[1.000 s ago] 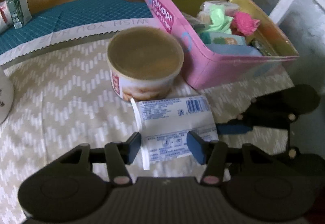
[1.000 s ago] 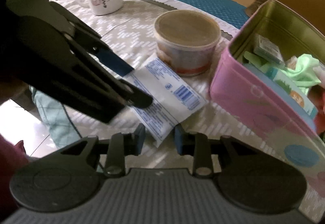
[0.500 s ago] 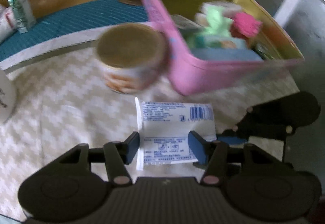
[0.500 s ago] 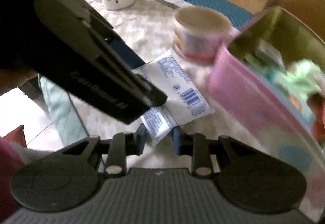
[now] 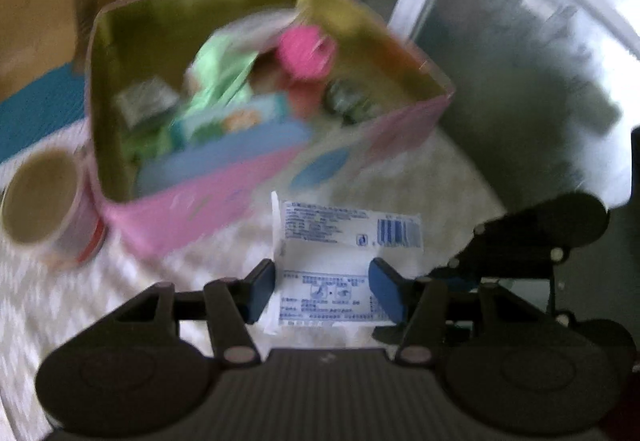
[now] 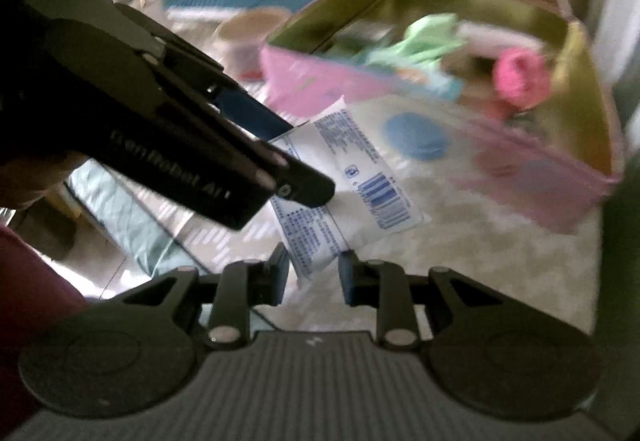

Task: Organize soft objects
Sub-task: 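Lift the wipes packet with both grippers over the pink tin box, then open both grippers to release the packet into the box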

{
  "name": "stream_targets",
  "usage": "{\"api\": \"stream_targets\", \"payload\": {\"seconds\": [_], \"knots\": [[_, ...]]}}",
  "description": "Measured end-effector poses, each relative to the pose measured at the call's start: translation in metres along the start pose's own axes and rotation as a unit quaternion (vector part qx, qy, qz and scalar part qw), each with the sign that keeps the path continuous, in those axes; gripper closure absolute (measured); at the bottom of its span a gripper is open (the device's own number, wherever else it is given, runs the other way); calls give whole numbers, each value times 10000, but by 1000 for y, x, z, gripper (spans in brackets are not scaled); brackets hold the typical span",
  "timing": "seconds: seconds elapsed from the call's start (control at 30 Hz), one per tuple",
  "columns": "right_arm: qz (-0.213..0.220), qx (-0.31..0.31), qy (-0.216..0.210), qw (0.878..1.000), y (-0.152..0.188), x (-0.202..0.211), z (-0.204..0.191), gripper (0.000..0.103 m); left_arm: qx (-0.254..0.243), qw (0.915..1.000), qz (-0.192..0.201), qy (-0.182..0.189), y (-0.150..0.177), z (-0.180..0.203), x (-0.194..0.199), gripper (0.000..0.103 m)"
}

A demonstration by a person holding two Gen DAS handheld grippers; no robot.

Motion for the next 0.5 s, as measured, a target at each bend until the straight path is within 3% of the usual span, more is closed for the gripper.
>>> {"api": "stream_targets", "payload": {"seconds": [0.13,0.2,0.3,0.43,0.5], "knots": [[432,-80,342,9985,-17,29,19,77,-175,9991,335,212,-34,21,6,49],[615,-141,391,9972,-28,35,26,84,-283,9977,527,308,-54,30,7,50],[780,41,606,9951,-40,35,36,85,-295,9948,778,587,-84,46,7,50],[922,87,950,9912,-58,10,59,85,-525,9927,1011,403,-115,48,-6,54],[940,151,1117,9892,-69,-8,73,85,-395,9933,1024,355,-129,41,-18,56]]}}
Point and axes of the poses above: each gripper's, at about its wrist camera, not at the fingertips, and x roughly against the way its jaws point, z to its right, y to its underside, the point moved 9 cm from there along -x, roughly the way its jaws point, and after that the axes turned 11 degrees about z, right-handed, at the moved point
